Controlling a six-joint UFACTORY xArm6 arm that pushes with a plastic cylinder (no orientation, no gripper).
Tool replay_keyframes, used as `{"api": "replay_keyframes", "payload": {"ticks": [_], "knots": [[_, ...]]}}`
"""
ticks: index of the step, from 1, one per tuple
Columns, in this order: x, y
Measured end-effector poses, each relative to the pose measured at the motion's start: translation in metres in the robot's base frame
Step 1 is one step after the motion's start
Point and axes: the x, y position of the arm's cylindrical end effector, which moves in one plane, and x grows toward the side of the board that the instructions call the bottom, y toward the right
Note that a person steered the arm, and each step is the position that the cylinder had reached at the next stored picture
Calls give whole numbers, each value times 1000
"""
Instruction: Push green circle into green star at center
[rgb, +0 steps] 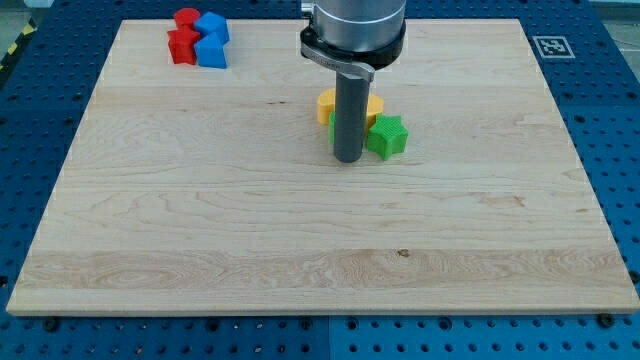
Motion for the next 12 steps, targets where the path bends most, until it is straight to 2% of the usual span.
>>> {"api": "replay_keyframes", "payload": {"ticks": [1,2,3,5,8,9,12], "knots": [[22,-20],[3,-76],[-52,-93],[-104,-69],[-94,-12],[-79,-4],[-79,-2]]}}
